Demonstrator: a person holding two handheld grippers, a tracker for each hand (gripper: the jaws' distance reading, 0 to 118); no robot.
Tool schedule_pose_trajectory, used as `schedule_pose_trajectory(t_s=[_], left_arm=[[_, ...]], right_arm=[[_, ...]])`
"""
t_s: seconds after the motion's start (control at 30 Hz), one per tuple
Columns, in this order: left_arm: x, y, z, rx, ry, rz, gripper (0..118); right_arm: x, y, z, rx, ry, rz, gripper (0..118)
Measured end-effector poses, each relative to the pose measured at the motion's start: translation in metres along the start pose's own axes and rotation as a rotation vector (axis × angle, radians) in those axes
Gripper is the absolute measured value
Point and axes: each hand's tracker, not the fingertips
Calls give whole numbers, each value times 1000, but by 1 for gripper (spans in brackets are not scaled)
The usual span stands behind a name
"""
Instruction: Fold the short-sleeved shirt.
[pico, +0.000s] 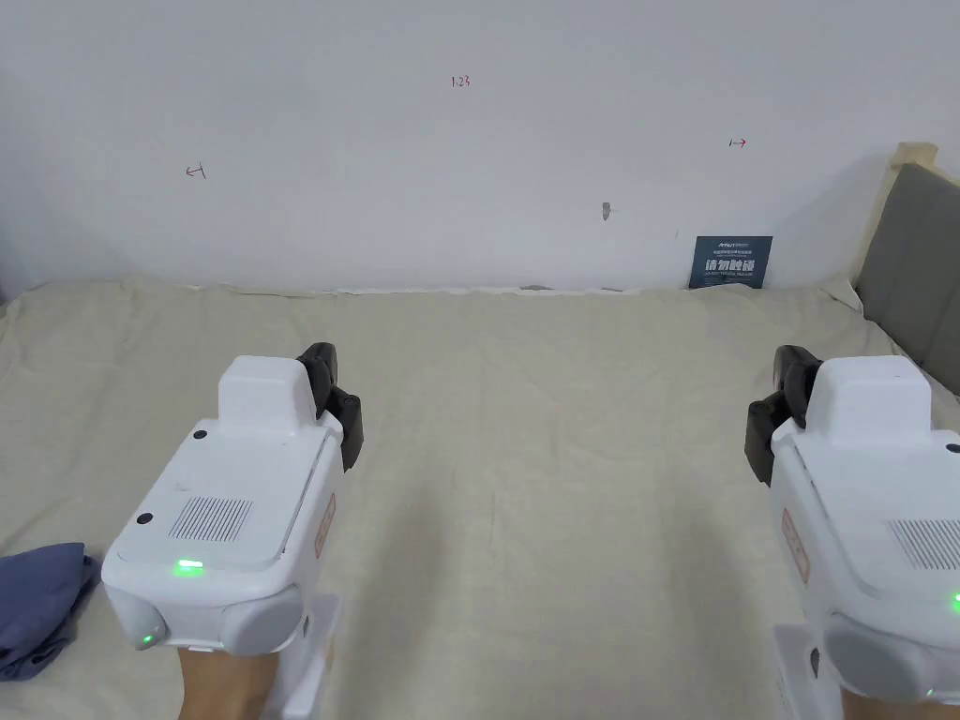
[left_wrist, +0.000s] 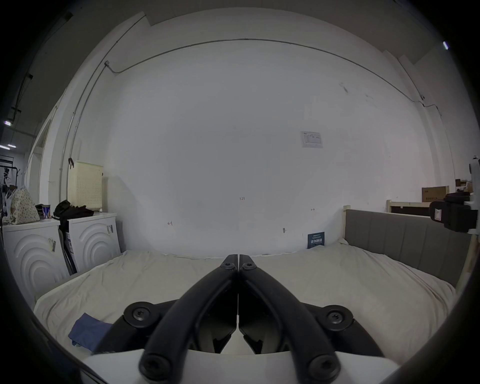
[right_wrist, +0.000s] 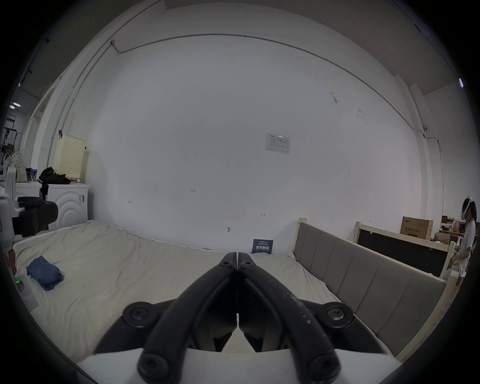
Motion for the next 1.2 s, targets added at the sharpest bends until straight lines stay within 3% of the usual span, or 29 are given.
schedule_pose_trajectory(t_s=[1.2], left_arm=[[-9,-13,-1,-34,8,0,0]], right_arm=[[-3,-1,4,16,1,5,2]])
